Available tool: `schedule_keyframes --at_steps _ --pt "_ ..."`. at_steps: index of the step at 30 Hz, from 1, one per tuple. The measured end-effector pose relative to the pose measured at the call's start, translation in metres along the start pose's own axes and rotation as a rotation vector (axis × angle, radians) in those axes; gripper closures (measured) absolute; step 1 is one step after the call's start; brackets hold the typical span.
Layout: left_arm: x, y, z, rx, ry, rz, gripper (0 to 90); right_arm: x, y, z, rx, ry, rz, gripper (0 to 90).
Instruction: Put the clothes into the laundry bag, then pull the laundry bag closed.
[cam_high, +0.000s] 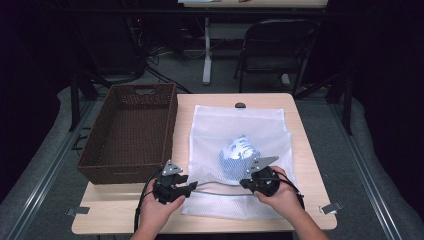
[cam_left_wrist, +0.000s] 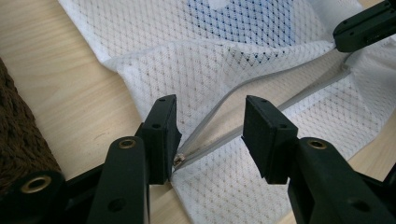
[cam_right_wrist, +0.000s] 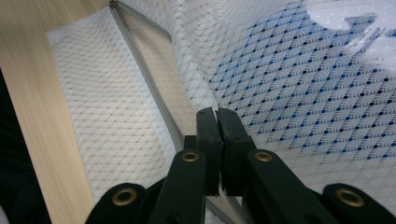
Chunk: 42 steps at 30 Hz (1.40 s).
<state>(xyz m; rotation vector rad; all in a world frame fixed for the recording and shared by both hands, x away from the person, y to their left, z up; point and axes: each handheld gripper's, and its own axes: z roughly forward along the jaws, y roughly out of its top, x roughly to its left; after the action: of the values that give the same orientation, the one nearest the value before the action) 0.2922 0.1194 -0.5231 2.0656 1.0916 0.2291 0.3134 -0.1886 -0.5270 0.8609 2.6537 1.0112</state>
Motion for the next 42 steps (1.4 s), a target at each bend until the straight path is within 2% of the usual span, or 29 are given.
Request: schedule_keyframes --at_steps 6,11,14,17,20,22,23,26,31,32,34,36,38,42 --pt "0.002 -0.001 0.000 0.013 -0.005 0.002 54.8 -0.001 -0.007 0.003 0.013 0.012 -0.007 88.0" --pt "0.002 -0.004 0.001 0.010 0.019 -0.021 53.7 -0.003 -0.012 0.006 0.018 0.012 0.000 87.1" --pt "0.002 -0.004 0.000 0.012 0.030 -0.028 53.5 -0.001 -0.012 0.006 0.009 -0.002 -0.009 78.9" --pt "0.002 -0.005 0.000 0.010 0.032 -0.028 53.6 0.000 -0.012 0.002 -0.032 -0.027 -0.006 69.6" --pt "0.003 -0.006 0.000 0.016 0.034 -0.036 53.7 -0.003 -0.011 -0.005 -0.078 -0.016 0.043 61.8" --pt "0.003 -0.006 0.000 0.018 0.036 -0.038 53.6 -0.004 -0.011 -0.007 -0.090 -0.008 0.059 59.1" --pt "0.003 -0.006 0.000 0.014 0.039 -0.039 53.5 -0.006 -0.011 -0.011 -0.108 -0.001 0.098 56.6" --pt "0.003 -0.007 -0.002 0.023 0.039 -0.050 53.5 -0.009 -0.010 -0.015 -0.132 -0.010 0.131 50.8" --pt "0.004 -0.009 -0.001 0.032 0.043 -0.053 54.3 -0.008 -0.008 -0.018 -0.132 -0.002 0.100 43.8" --pt "0.004 -0.010 -0.001 0.032 0.043 -0.053 54.4 -0.007 -0.008 -0.018 -0.117 0.012 0.093 41.2" --pt "0.005 -0.010 -0.001 0.041 0.045 -0.043 55.1 -0.005 -0.008 -0.018 -0.117 0.013 0.078 40.5" --pt "0.006 -0.011 -0.002 0.049 0.042 -0.050 54.9 -0.004 -0.007 -0.018 -0.116 0.015 0.080 39.3" --pt "0.007 -0.012 -0.002 0.046 0.054 -0.060 54.8 -0.002 -0.006 -0.018 -0.117 0.013 0.062 45.0" --pt "0.009 -0.014 -0.003 0.048 0.051 -0.067 54.2 0.000 -0.004 -0.020 -0.103 0.003 0.035 45.3"
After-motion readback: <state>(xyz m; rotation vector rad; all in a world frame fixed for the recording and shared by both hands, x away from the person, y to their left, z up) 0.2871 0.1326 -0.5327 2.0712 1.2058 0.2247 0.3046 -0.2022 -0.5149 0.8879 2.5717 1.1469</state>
